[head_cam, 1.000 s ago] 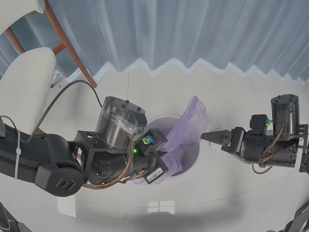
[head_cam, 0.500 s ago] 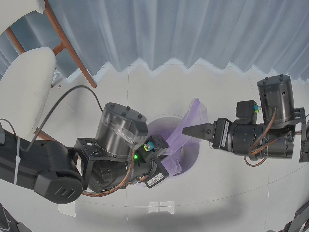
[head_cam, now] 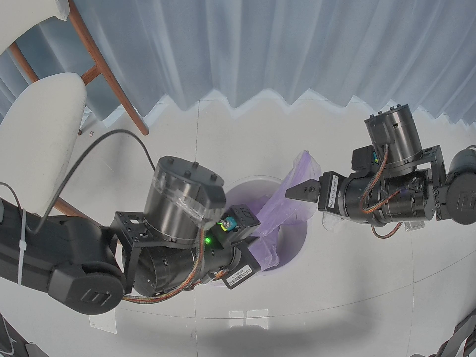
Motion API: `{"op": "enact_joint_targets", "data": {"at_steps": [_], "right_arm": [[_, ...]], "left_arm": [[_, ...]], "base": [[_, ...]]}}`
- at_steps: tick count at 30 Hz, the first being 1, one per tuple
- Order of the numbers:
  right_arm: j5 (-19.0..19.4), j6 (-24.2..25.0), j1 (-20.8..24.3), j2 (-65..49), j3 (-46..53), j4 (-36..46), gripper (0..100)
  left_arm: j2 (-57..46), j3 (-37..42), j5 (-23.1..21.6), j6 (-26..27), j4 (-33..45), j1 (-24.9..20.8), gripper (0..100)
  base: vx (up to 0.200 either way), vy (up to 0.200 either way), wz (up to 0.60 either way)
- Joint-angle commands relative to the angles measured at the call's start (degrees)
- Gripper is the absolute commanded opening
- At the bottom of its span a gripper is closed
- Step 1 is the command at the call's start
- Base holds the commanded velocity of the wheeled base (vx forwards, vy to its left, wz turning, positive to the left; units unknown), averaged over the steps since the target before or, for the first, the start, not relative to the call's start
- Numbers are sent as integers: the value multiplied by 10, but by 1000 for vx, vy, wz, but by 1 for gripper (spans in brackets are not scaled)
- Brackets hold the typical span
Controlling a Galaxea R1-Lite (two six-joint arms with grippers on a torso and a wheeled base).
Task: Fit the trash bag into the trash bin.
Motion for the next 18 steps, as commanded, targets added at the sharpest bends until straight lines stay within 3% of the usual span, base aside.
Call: {"op": "enact_joint_targets", "data": {"at_steps": [1, 18], "right_arm": [[-3, -1, -5, 13, -2, 1, 100], [-21, -6, -7, -10, 70, 13, 100]], "left_arm": [[-5, 1, 0, -1, 0, 0, 0], [-6, 5, 12, -9, -9, 0, 0]], "base": [[0, 0, 0], [0, 0, 0]]}}
